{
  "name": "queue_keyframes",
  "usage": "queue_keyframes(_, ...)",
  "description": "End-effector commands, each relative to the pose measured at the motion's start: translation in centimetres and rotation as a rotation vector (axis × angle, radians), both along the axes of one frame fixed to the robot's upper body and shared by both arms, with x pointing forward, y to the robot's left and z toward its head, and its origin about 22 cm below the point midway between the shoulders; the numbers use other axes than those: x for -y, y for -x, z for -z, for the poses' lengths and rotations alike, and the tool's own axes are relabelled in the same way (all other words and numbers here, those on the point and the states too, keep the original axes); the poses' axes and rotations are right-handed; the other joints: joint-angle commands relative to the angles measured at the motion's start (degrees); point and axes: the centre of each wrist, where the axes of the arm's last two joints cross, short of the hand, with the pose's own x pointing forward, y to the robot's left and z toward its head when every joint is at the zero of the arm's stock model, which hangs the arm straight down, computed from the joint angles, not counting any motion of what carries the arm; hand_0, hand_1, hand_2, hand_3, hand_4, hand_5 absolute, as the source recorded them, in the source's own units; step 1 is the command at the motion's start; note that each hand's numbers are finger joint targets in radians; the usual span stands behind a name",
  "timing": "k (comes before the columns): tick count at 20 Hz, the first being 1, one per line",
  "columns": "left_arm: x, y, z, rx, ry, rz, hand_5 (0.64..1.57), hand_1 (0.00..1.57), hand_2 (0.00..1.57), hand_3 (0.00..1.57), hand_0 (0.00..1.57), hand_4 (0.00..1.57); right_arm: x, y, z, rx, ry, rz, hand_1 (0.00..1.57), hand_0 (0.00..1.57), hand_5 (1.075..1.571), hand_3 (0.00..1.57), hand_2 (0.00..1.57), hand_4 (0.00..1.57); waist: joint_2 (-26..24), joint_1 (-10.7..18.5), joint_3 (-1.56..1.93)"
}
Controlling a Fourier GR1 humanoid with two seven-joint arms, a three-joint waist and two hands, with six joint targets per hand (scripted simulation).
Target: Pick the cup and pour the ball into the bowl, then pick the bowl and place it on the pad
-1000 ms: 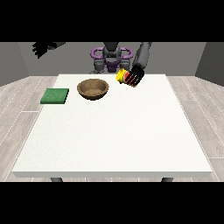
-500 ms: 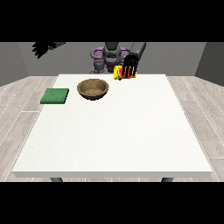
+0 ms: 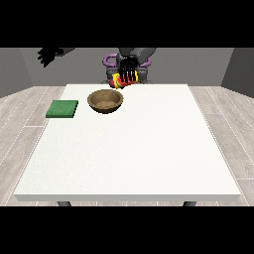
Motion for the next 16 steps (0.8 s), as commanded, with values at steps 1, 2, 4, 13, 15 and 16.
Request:
queue_keyframes(1, 1.8, 1.5, 0.0, 0.007, -0.121, 0.036, 1.565, 0.41, 1.51, 1.29, 0.41, 0.7, -0.3, 0.1, 0.8, -0.023, -0.011, -0.017, 0.0, 0.0, 1.561, 0.0, 0.0, 0.67, -0.77, 0.41, -0.03)
queue_keyframes(2, 2.6, -0.4, -3.0, 0.019, -0.153, 0.037, 1.566, 0.27, 1.3, 1.37, 0.27, 0.68, -0.1, -0.2, 0.3, 0.01, 0.003, -0.008, 0.0, 0.0, 1.562, 0.0, 0.0, 0.67, 0.96, -0.21, -0.02)
queue_keyframes(4, 4.0, 2.1, -2.0, -0.023, -0.226, 0.074, 1.569, 0.0, 1.05, 1.37, 0.0, 0.75, -0.5, -0.9, 0.7, -0.032, -0.01, -0.031, 0.0, 0.0, 1.56, 0.0, 0.0, 0.67, -0.68, -1.1, 0.0)
queue_keyframes(13, 1.0, 1.4, -3.8, 0.009, 0.034, 0.064, 1.561, 0.3, 1.57, 1.39, 0.3, 0.88, -1.9, -0.8, 1.2, -0.041, -0.027, 0.048, 0.0, 0.0, 1.569, 0.0, 0.0, 0.71, -0.46, 4.29, -0.11)
queue_keyframes(15, -0.3, 2.6, -2.3, -0.039, 0.177, 0.066, 1.557, 0.0, 1.57, 1.19, 0.0, 1.14, -0.7, 0.9, 2.1, -0.057, -0.016, 0.065, 0.0, 0.0, 1.569, 0.0, 0.0, 0.71, -1.45, 5.39, -0.14)
queue_keyframes(16, -2.2, 2.1, -2.1, 0.014, 0.244, 0.049, 1.567, 0.38, 1.57, 1.26, 0.38, 1.21, -1.4, -0.5, 0.8, -0.031, -0.01, 0.051, 0.0, 0.0, 1.569, 0.0, 0.0, 0.71, 1.12, 5.01, -0.23)
